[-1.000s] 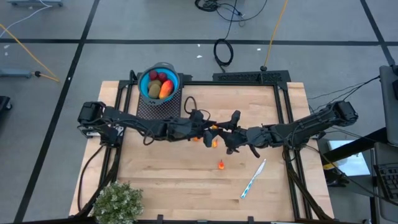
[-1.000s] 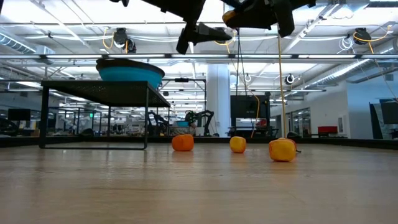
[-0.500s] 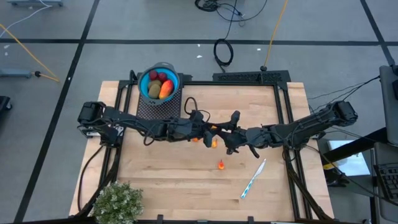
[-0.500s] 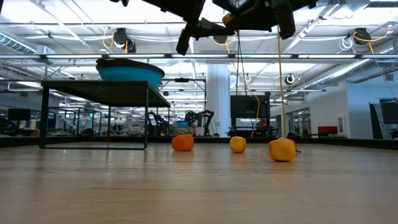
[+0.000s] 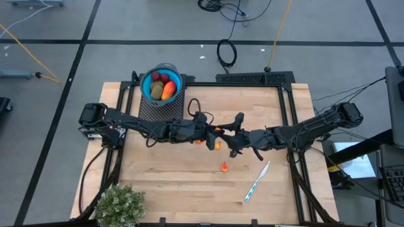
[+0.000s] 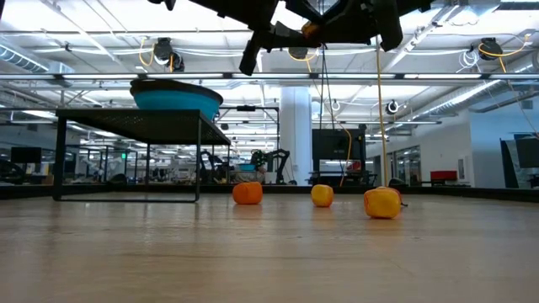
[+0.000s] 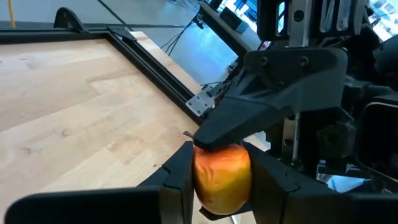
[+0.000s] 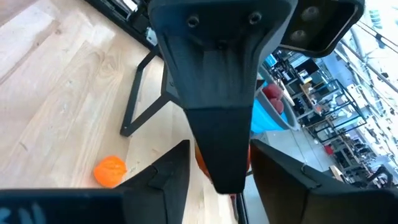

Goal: Pick & Place Fruit
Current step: Put the top peach into the blue strainer bowl on the shelf

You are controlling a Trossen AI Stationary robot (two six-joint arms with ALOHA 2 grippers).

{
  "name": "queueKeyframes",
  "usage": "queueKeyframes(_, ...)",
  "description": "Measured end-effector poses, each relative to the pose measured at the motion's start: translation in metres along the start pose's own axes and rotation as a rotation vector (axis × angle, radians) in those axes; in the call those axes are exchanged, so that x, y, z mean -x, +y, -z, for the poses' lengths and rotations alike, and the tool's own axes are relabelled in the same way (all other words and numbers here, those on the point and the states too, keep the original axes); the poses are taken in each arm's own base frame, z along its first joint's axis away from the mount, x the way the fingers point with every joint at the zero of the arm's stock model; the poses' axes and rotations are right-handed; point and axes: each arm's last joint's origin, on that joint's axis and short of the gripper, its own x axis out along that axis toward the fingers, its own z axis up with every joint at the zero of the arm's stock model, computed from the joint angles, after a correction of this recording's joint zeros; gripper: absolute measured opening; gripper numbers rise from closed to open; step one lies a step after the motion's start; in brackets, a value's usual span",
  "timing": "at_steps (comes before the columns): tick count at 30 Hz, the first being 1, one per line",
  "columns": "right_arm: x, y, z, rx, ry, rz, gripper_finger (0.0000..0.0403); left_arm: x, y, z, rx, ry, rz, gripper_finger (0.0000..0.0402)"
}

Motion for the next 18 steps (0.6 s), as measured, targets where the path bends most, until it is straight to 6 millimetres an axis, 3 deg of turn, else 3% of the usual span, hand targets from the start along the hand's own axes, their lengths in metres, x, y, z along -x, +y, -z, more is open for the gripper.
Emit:
queueKeyframes(4,0.000,0.001,0.003,-0.003,0.029,-0.006,0.0187,0.000,0.000,0.000,-0.030,0.004,-0.002,0.0102)
queueKeyframes(11,0.001,-0.003,0.008,-0.002,0.152,0.132,0.0227,0.005,-0.001,-0.003,-0.063,0.024,-0.007,0.0106)
queueKeyframes(18,0.008,-0.015,0.014,-0.040,0.202,0.180,0.0232,0.034,0.001,-0.032,-0.103,0.000,-0.105,0.0107)
